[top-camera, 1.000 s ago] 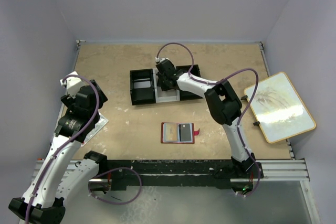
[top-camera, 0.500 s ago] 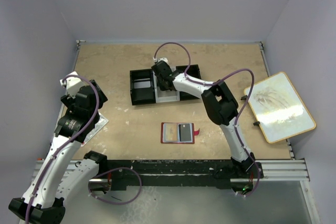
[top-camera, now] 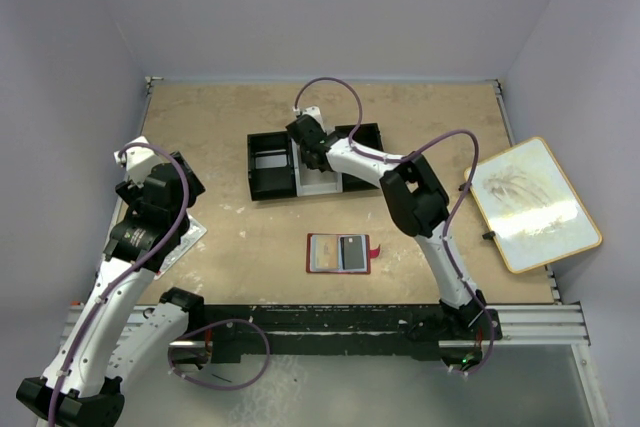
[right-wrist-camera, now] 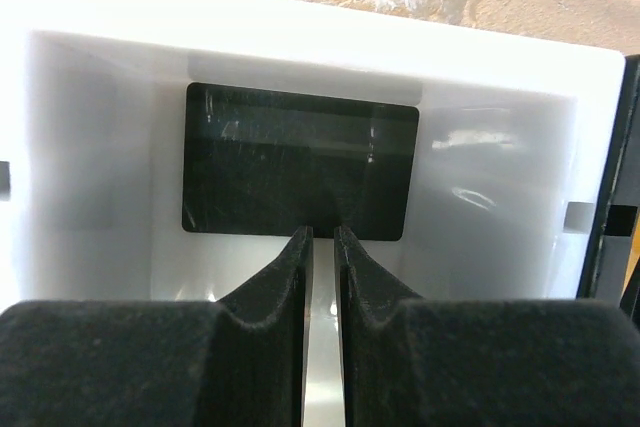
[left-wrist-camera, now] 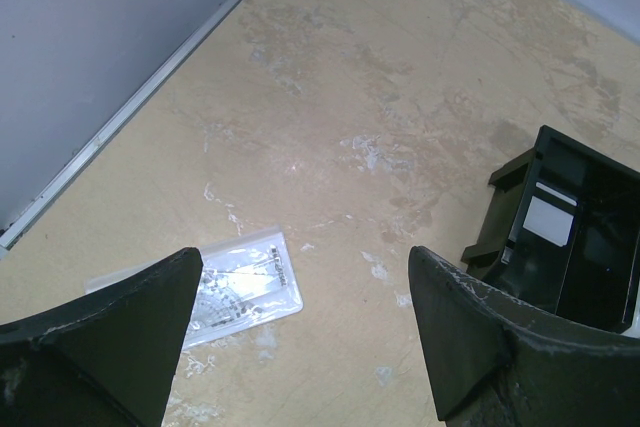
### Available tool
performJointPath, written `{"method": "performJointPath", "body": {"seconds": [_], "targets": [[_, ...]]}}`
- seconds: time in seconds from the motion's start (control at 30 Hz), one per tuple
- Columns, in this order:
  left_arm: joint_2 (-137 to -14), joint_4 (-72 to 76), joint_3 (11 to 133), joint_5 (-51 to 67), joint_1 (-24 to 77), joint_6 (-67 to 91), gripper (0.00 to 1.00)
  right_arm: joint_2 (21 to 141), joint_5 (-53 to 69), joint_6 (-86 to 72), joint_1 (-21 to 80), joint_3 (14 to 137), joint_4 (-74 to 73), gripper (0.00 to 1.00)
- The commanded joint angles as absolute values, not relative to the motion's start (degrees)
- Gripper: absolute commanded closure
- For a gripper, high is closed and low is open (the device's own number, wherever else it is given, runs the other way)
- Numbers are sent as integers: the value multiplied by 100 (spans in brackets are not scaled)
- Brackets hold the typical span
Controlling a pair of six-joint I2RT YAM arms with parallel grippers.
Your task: Take the credit cards out of the card holder
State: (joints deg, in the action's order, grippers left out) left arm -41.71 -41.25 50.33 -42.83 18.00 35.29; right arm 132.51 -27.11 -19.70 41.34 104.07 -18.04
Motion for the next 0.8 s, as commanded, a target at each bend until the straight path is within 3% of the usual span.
{"method": "performJointPath", "body": {"seconds": [0.0,0.23,0.47,0.77], "targets": [[-4108,-3982,5074,-4359,1753,3463,18,13361,-2969,-1962,4131,10440,-2026,82],[-4122,-3981,5078,-4346,1751,3450,18,12753,-2429,-1893,4189,10442,-1826,78],[-4117,-3968,5067,-4277,1755,3423,18,11329,-2025,-1875,4304,9869,-1333,71],[-4090,-3561,4899,-3338,1758,3089,18,8560,-1526,-3289,4368,6195,-136,66]]}}
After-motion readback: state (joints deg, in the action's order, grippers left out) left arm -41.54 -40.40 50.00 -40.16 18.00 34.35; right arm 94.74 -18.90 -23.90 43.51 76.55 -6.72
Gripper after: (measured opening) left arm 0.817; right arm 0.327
